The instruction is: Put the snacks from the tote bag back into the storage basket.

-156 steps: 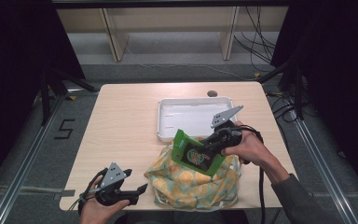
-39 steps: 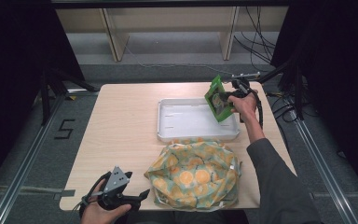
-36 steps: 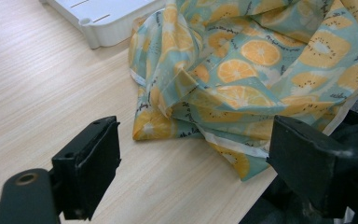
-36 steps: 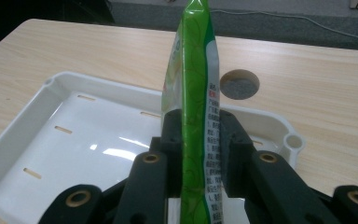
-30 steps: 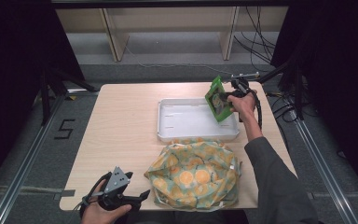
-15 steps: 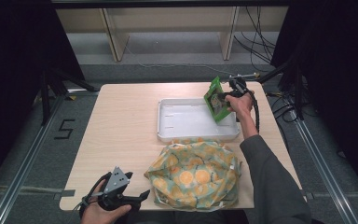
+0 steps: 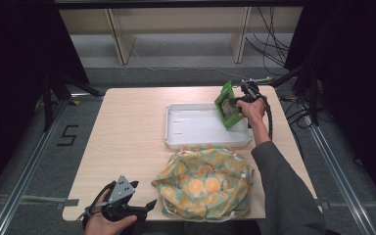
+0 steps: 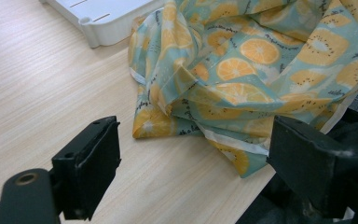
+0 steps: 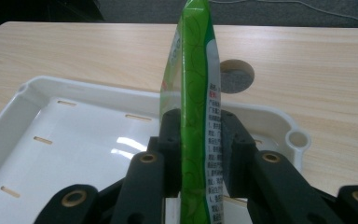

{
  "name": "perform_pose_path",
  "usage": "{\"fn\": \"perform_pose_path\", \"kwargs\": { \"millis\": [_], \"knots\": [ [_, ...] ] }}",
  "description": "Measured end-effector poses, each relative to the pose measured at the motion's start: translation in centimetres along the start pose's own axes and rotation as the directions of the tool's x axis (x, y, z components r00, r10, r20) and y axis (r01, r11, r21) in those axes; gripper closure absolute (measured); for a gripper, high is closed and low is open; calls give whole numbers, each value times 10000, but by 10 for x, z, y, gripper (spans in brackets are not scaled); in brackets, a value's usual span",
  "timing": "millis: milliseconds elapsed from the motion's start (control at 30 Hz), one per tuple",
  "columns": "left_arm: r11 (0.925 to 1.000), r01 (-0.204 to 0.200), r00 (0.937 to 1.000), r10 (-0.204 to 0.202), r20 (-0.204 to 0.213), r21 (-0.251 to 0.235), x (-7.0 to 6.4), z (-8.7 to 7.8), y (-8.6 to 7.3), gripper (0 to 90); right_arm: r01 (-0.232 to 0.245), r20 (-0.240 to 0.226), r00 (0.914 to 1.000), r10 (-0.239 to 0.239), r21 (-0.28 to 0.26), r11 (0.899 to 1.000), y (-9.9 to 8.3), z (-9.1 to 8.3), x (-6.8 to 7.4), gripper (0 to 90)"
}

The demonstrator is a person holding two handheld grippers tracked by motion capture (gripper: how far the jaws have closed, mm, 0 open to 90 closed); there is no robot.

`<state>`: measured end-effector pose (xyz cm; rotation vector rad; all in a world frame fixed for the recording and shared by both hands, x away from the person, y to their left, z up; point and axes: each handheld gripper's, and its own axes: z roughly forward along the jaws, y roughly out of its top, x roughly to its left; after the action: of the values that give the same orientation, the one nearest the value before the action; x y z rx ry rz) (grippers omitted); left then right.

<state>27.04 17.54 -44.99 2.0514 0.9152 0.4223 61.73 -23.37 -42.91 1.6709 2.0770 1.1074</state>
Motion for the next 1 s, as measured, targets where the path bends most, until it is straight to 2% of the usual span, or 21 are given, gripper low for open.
{"fn": "perform_pose_path", "kwargs": {
  "millis": [100, 133, 200, 267, 300, 400, 433, 467, 567, 633, 700, 733, 767, 800, 833, 900, 1000],
  "knots": [
    [10000, -16, 10000, 16, 4, 0, 0, 0, 0, 159, 63, 126, 9999, -63, 3, 10000, 0, 0, -1, 720],
    [10000, -6, 10000, 6, 8, 4, 0, 0, 0, 159, 146, -18, 9999, -146, 84, 9999, -1, 0, -2, 708],
    [9999, -142, 9999, 142, 42, -75, 0, 1, 0, 159, 576, 143, 9982, -575, -118, 9983, -2, 2, -6, 701],
    [9999, -142, 9999, 142, 45, -65, 0, 1, 0, 159, 554, 173, 9983, -552, -110, 9984, -2, 2, -9, 691],
    [9999, -153, 9999, 153, 20, 15, 0, 0, 0, 159, 276, 72, 9996, -277, 184, 9995, -3, 0, -8, 689],
    [9999, -127, 9999, 127, 38, 8, 0, 0, 0, 159, 277, 197, 9994, -282, 252, 9993, -3, -1, -11, 687],
    [9999, -123, 9999, 123, 38, -2, 0, 0, 0, 159, 20, 123, 9999, -24, 260, 9997, -4, -1, -11, 686],
    [9999, -133, 9999, 133, 41, 3, 0, 0, 1, 159, 203, 119, 9997, -206, 220, 9996, -4, -1, -13, 684],
    [10000, -66, 10000, 66, 56, -59, 0, 1, 0, 159, 135, 144, 9998, -137, 146, 9998, -5, 0, -15, 681],
    [9999, -40, 10000, 40, 34, -97, -1, 0, 0, 159, 245, 299, 9993, -243, -47, 9997, -6, 1, -16, 678],
    [9999, -44, 10000, 45, 33, -96, 0, 0, 0, 159, 354, 217, 9991, -353, -18, 9994, -6, 1, -19, 674],
    [9999, -51, 10000, 52, 43, -91, 0, 0, 0, 159, 82, 159, 9998, -81, -49, 10000, -7, 2, -18, 674],
    [10000, 5, 10000, -5, 27, -86, -1, 0, 0, 159, 259, 314, 9992, -262, 86, 9996, -7, 1, -19, 673],
    [10000, -81, 10000, 81, 40, -47, -1, 0, 1, 159, 47, 317, 9995, -50, 89, 9999, -8, 1, -18, 672],
    [9999, -123, 9999, 123, 45, -36, 0, 0, 1, 159, 57, 152, 9999, -55, -148, 9999, -9, 4, -19, 670],
    [9999, -115, 9999, 115, 44, -37, 0, 0, 1, 159, -26, 385, 9993, 18, 200, 9998, -9, 1, -19, 666],
    [9999, -100, 9999, 101, 40, -51, 0, 0, 1, 159, 12, 451, 9990, -21, 193, 9998, -9, 1, -20, 664]
  ]
}}
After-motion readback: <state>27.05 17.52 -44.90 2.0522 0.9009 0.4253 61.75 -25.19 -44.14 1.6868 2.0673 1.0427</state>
